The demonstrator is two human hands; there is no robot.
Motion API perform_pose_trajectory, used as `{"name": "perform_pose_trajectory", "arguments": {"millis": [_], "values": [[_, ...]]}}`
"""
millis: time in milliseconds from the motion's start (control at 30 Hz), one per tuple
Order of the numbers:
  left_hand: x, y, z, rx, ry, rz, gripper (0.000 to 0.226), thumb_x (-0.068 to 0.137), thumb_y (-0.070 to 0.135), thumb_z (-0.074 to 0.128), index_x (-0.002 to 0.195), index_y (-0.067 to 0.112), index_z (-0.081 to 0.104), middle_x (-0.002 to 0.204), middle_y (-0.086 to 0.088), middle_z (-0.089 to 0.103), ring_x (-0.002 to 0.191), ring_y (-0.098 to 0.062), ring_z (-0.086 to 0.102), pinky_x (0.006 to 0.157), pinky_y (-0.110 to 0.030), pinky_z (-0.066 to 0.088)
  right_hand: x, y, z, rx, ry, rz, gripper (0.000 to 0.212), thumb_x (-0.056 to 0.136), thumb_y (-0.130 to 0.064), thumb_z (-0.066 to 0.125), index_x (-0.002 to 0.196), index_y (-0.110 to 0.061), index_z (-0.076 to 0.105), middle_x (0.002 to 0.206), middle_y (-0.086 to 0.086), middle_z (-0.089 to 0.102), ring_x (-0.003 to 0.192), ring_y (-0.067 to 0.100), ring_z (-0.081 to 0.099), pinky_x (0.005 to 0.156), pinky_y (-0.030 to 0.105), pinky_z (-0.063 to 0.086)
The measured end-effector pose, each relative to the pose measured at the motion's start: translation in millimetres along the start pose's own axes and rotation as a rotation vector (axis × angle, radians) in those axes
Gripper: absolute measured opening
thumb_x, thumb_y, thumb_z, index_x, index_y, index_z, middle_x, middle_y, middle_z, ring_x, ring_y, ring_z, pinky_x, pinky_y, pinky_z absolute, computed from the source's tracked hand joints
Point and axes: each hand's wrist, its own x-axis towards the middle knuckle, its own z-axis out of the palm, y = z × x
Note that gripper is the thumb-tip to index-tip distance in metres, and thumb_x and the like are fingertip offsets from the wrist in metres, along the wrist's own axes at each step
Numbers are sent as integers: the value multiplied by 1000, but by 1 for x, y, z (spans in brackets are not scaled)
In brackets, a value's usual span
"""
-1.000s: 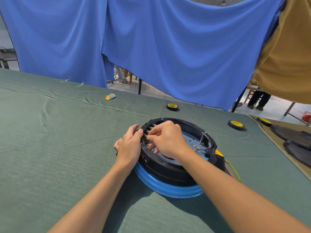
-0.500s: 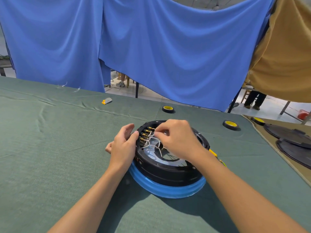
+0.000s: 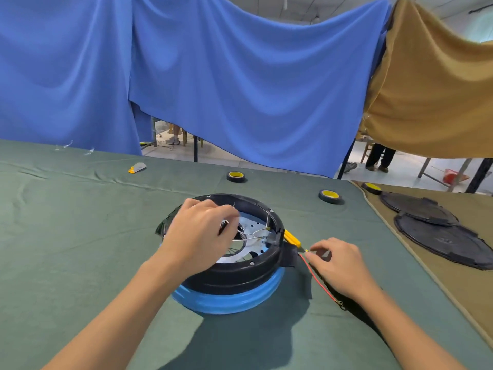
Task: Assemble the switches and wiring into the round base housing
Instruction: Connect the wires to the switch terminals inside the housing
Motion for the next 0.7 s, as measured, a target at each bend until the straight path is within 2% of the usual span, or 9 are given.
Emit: {"name": "perform_pose_trajectory", "arguments": {"millis": [100,267,400,533,600,700], "values": [[17,23,9,-42,-42,-38,23,97,25,51,106,20,72,85,8,75,84,-22,65,78,-33,47,5,0,6,-6,-9,4,10,83,-31,71,85,-22,76,86,0,66,86,21,62,83,33,47],[36,53,33,-128,-57,-85,24,98,26,49,110,20,69,91,5,74,90,-22,65,82,-39,51,7,13,5,-32,22,55,10,86,-22,67,85,-16,76,94,6,65,95,23,61,85,29,42],[36,56,49,-161,-91,-128,23,96,24,52,110,20,69,97,1,73,98,-24,64,88,-42,50,6,16,4,-31,32,66,14,90,-17,61,87,-12,74,99,6,63,99,23,59,80,25,38],[38,54,51,-236,-62,-180,19,96,22,55,106,18,71,94,4,75,93,-20,66,88,-40,51,3,11,12,-112,52,31,20,94,-13,51,90,-9,70,102,6,61,105,27,49,86,33,40],[38,53,51,-264,-72,-195,19,96,22,56,105,19,72,92,5,75,89,-19,66,87,-41,52,1,9,12,-122,79,24,17,95,-16,51,92,-11,68,102,4,61,106,26,46,88,33,38],[37,52,50,-321,-71,-181,18,94,23,58,104,20,73,90,6,75,86,-17,66,85,-40,53,-1,1,8,30,188,-16,11,95,-13,55,91,-11,64,98,5,64,101,26,48,88,35,37]]}}
